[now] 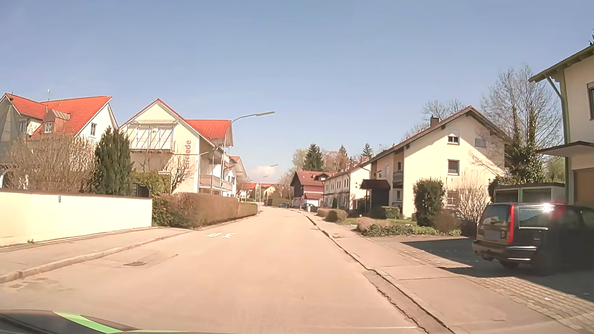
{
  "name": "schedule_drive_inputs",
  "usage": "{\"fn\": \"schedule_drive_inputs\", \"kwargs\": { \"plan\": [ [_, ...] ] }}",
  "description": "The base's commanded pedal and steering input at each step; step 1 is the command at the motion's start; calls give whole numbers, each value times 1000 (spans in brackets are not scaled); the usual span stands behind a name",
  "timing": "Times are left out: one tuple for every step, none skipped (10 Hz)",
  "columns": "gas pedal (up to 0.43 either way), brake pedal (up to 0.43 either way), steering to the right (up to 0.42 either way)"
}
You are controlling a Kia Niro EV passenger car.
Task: Follow the waypoints while adhering to traffic rules and regulations
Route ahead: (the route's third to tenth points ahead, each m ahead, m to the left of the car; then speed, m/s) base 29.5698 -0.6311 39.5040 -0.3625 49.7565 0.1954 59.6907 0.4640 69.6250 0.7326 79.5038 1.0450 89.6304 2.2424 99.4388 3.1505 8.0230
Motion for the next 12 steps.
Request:
{"fn": "schedule_drive_inputs", "kwargs": {
  "plan": [
    [98,0,2],
    [98,0,1],
    [98,0,0],
    [98,0,0],
    [98,0,-1],
    [98,0,0],
    [98,0,0],
    [98,0,0],
    [98,0,0],
    [98,0,0],
    [98,0,0],
    [98,0,0]
  ]
}}
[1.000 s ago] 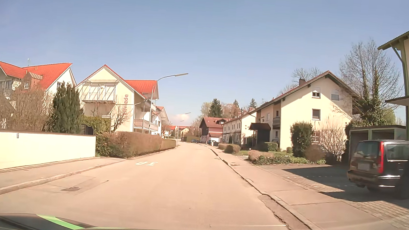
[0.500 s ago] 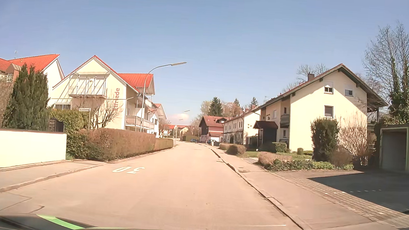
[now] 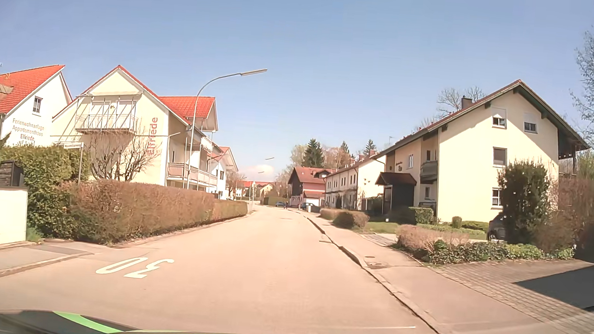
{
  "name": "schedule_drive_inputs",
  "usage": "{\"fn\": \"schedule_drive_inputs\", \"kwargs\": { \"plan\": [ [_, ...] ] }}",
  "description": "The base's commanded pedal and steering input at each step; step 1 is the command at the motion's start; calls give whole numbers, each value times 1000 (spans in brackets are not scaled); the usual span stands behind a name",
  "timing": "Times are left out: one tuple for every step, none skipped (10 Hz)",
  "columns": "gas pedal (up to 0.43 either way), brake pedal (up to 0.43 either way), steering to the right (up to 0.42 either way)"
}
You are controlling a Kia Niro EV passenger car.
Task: Follow the waypoints while adhering to traffic rules and regulations
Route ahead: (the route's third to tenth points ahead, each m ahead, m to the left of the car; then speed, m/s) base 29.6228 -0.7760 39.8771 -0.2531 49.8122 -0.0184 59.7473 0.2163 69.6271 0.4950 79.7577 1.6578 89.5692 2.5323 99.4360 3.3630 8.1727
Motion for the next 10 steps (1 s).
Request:
{"fn": "schedule_drive_inputs", "kwargs": {
  "plan": [
    [98,0,-1],
    [98,0,-2],
    [98,0,-2],
    [98,0,-4],
    [98,0,-5],
    [98,0,-6],
    [98,0,-6],
    [98,0,-5],
    [98,0,-5],
    [98,0,-5]
  ]
}}
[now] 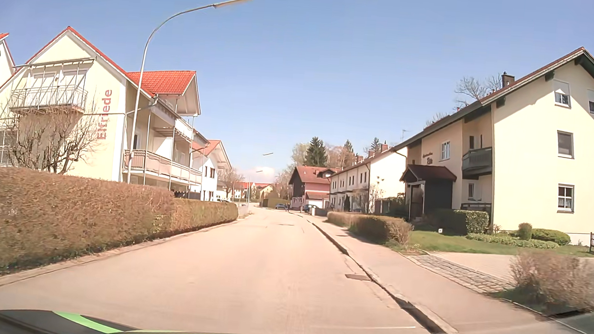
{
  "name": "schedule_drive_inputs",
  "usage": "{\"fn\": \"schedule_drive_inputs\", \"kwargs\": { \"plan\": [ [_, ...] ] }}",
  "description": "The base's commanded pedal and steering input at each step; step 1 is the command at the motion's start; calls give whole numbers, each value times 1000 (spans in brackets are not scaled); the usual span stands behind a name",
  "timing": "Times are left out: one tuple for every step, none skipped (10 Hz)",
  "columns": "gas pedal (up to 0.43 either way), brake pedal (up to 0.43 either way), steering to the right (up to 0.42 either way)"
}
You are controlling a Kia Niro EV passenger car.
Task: Follow the waypoints while adhering to traffic rules and regulations
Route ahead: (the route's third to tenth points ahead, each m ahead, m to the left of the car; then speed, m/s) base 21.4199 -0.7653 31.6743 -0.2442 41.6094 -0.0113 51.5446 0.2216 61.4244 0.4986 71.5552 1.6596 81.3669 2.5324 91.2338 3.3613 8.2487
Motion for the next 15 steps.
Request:
{"fn": "schedule_drive_inputs", "kwargs": {
  "plan": [
    [98,0,-5],
    [98,0,-5],
    [98,0,-5],
    [98,0,-5],
    [98,0,-5],
    [98,0,-4],
    [98,0,-4],
    [98,0,-4],
    [98,0,-3],
    [98,0,-3],
    [98,0,-2],
    [98,0,-1],
    [98,0,-1],
    [79,0,0],
    [59,0,0]
  ]
}}
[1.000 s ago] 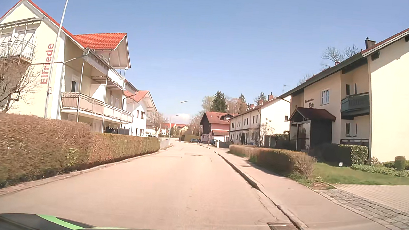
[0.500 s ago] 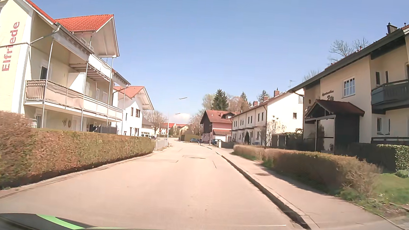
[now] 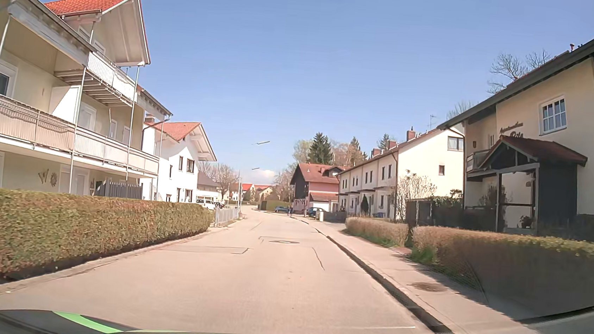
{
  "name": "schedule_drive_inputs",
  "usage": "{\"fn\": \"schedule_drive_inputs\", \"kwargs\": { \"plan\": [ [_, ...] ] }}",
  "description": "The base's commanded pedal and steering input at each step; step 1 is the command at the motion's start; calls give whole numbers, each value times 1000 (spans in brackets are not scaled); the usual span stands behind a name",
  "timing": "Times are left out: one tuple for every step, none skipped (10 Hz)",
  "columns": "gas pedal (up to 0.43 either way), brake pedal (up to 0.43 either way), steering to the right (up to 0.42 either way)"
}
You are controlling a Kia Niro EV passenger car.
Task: Follow the waypoints while adhering to traffic rules and regulations
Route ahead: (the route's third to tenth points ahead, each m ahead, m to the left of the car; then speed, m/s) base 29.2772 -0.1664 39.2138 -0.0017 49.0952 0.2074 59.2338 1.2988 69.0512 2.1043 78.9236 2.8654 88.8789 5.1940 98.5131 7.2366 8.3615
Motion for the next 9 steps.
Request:
{"fn": "schedule_drive_inputs", "kwargs": {
  "plan": [
    [39,0,0],
    [28,0,0],
    [20,0,0],
    [20,0,1],
    [20,0,1],
    [20,0,1],
    [28,0,1],
    [39,0,1],
    [59,0,1]
  ]
}}
